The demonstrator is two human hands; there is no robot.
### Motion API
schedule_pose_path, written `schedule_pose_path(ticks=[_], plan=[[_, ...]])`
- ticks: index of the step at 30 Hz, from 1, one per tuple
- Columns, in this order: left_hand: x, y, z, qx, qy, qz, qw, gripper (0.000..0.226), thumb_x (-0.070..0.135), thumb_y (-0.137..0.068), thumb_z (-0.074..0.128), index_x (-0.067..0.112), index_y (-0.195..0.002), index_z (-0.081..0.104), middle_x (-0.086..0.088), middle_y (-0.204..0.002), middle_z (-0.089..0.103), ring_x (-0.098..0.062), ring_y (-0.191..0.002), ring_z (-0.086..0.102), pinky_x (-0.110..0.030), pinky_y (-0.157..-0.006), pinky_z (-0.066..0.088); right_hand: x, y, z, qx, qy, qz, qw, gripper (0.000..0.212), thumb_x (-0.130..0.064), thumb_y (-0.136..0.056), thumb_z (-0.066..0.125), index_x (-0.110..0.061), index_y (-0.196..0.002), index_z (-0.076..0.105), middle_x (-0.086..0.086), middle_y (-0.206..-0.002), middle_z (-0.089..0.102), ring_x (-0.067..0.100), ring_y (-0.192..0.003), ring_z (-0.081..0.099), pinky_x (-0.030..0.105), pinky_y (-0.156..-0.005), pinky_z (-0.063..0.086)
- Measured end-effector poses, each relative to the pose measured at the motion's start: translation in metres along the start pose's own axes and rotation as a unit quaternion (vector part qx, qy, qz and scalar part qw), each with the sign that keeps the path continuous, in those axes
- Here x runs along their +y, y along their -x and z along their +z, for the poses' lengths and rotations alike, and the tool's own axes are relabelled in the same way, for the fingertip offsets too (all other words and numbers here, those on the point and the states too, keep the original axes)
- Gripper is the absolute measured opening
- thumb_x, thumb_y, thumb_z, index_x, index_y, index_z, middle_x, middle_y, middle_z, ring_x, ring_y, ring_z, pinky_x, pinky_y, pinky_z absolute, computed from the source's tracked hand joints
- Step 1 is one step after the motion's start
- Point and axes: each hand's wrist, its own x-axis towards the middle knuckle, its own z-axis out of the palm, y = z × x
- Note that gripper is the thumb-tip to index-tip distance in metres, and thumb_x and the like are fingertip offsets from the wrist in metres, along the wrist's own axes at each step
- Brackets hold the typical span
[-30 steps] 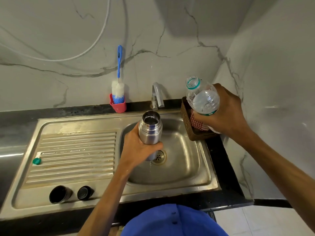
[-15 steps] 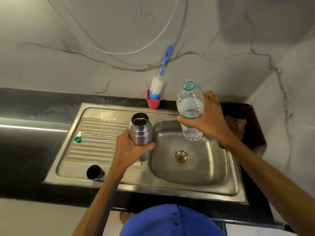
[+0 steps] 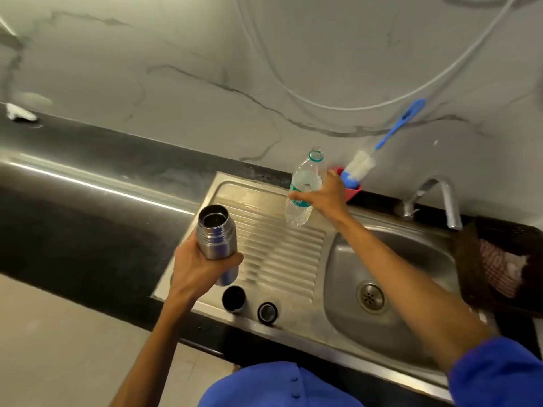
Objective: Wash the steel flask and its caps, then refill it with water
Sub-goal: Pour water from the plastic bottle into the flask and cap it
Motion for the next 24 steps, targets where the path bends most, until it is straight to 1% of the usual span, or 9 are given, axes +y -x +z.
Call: schedule_pose_path(ticks=[3, 6, 10, 12, 15, 17, 20, 22, 24], plan=[[-0.014, -0.016, -0.028, 0.013, 0.007, -0.007, 1.0, 0.058, 0.011, -0.065, 0.098, 0.03, -0.108, 0.064, 0.01, -0.1, 0.073, 0.005, -0.088, 0.07, -0.02, -0.078, 0.053, -0.001, -0.031, 0.036, 0.018, -0.011, 0.019, 1.0, 0.078, -0.07, -0.036, 0.09, -0.029, -0.098, 0.065, 0.001, -0.106, 0.065, 0.019, -0.095, 0.067, 0.043, -0.084, 0.061], [-0.027, -0.03, -0.051, 0.024, 0.011, -0.013, 1.0, 0.058, 0.01, -0.067, 0.097, 0.036, -0.104, 0.06, 0.011, -0.094, 0.073, 0.007, -0.089, 0.07, -0.02, -0.079, 0.052, 0.001, -0.053, 0.063, 0.033, -0.005, 0.031, 0.999, 0.081, -0.071, -0.035, 0.087, -0.027, -0.099, 0.064, 0.001, -0.106, 0.064, 0.02, -0.094, 0.067, 0.044, -0.084, 0.061], [-0.042, -0.051, -0.077, 0.024, 0.01, -0.02, 0.999, 0.06, 0.011, -0.067, 0.096, 0.037, -0.106, 0.059, 0.013, -0.095, 0.073, 0.006, -0.092, 0.07, -0.022, -0.081, 0.054, -0.002, -0.064, 0.085, 0.041, 0.027, 0.041, 0.998, 0.075, -0.056, -0.046, 0.095, -0.021, -0.105, 0.063, 0.003, -0.112, 0.056, 0.025, -0.103, 0.062, 0.042, -0.089, 0.057], [-0.047, -0.06, -0.086, 0.019, 0.012, -0.024, 0.999, 0.06, 0.011, -0.067, 0.096, 0.037, -0.107, 0.059, 0.012, -0.097, 0.073, 0.006, -0.092, 0.07, -0.023, -0.082, 0.055, -0.001, -0.069, 0.092, 0.053, 0.043, 0.038, 0.997, 0.076, -0.054, -0.05, 0.095, -0.019, -0.111, 0.064, 0.003, -0.113, 0.055, 0.024, -0.105, 0.061, 0.04, -0.09, 0.057], [-0.052, -0.072, -0.094, 0.016, 0.015, -0.024, 0.999, 0.06, 0.009, -0.067, 0.096, 0.034, -0.108, 0.06, 0.011, -0.104, 0.07, 0.008, -0.091, 0.069, -0.015, -0.078, 0.054, -0.001, -0.07, 0.097, 0.065, 0.061, 0.027, 0.996, 0.078, -0.054, -0.053, 0.094, -0.017, -0.114, 0.063, 0.003, -0.114, 0.055, 0.023, -0.105, 0.059, 0.039, -0.089, 0.056], [-0.054, -0.078, -0.096, 0.013, 0.018, -0.024, 0.999, 0.059, 0.008, -0.068, 0.096, 0.032, -0.109, 0.061, 0.012, -0.103, 0.07, 0.005, -0.091, 0.07, -0.012, -0.074, 0.054, 0.0, -0.067, 0.101, 0.071, 0.07, 0.02, 0.995, 0.077, -0.051, -0.055, 0.096, -0.015, -0.114, 0.062, 0.004, -0.114, 0.055, 0.022, -0.106, 0.057, 0.037, -0.089, 0.053], [-0.058, -0.086, -0.097, 0.009, 0.026, -0.028, 0.999, 0.061, 0.009, -0.067, 0.096, 0.026, -0.114, 0.062, 0.012, -0.104, 0.07, -0.006, -0.092, 0.071, -0.015, -0.077, 0.053, 0.004, -0.058, 0.109, 0.083, 0.076, 0.017, 0.993, 0.076, -0.048, -0.057, 0.097, -0.012, -0.113, 0.06, 0.003, -0.112, 0.054, 0.023, -0.106, 0.054, 0.03, -0.084, 0.044], [-0.059, -0.09, -0.098, 0.003, 0.028, -0.03, 0.999, 0.063, 0.009, -0.067, 0.097, 0.024, -0.117, 0.062, 0.013, -0.105, 0.07, -0.006, -0.093, 0.07, -0.016, -0.079, 0.053, 0.004, -0.05, 0.117, 0.088, 0.081, 0.017, 0.993, 0.075, -0.048, -0.059, 0.096, -0.013, -0.114, 0.059, 0.004, -0.114, 0.054, 0.021, -0.106, 0.052, 0.027, -0.081, 0.038], [-0.06, -0.094, -0.098, -0.004, 0.03, -0.03, 0.999, 0.064, 0.01, -0.067, 0.097, 0.024, -0.118, 0.061, 0.015, -0.105, 0.069, -0.006, -0.095, 0.069, -0.017, -0.081, 0.052, 0.002, -0.045, 0.124, 0.098, 0.068, 0.021, 0.993, 0.075, -0.047, -0.061, 0.095, -0.014, -0.117, 0.059, 0.005, -0.116, 0.055, 0.02, -0.105, 0.051, 0.025, -0.082, 0.037]])
